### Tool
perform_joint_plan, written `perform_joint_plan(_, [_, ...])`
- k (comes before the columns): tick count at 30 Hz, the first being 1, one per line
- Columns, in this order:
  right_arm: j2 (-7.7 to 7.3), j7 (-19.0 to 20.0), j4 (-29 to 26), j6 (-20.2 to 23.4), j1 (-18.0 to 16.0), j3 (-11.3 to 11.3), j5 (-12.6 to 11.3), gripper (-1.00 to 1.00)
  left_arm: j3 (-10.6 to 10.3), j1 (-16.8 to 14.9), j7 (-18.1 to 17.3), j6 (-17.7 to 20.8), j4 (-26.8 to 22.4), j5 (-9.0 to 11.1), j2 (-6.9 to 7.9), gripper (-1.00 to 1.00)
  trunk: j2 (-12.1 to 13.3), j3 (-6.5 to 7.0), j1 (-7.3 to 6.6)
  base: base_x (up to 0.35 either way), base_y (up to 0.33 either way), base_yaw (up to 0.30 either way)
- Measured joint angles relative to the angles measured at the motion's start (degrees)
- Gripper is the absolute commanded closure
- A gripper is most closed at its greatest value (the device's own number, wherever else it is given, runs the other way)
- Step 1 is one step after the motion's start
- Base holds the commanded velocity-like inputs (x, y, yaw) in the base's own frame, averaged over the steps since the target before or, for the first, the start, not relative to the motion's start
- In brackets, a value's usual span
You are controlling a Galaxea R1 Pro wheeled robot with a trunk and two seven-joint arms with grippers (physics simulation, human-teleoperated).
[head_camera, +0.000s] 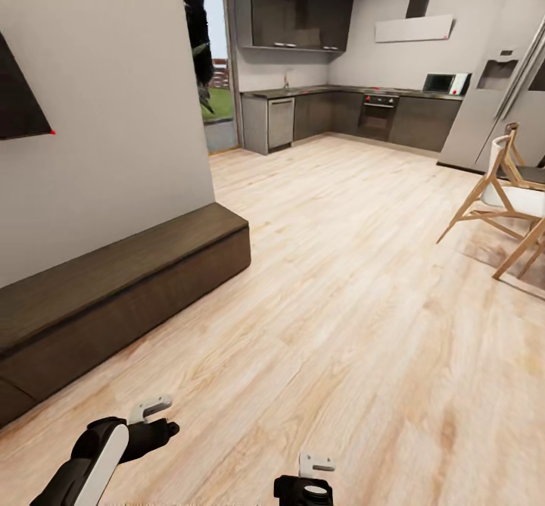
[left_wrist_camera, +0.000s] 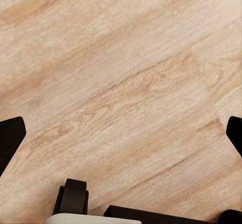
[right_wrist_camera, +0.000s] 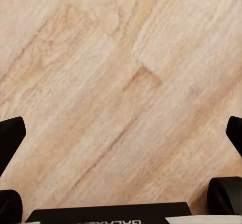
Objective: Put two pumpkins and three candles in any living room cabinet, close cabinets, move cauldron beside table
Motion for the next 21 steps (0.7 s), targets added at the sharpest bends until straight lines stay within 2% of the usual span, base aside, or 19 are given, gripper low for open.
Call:
perform_joint_plan(13, [0.00, -0.05, -0.06, 1.68, 0.00, -0.01, 0.08, -1.00, 0.00, 0.00, 0.00, -0.07, 0.00, 0.01, 0.00, -1.00, 0.00, -0.29, 0.00, 0.003, -0.007, 0.275])
perform_joint_plan(21, [0.00, -0.25, -0.25, 1.86, 0.00, -0.05, 0.06, -1.00, -0.01, 0.00, 0.00, -0.10, 0.01, -0.03, 0.00, -1.00, 0.00, -0.29, -0.02, 0.113, -0.090, 0.282])
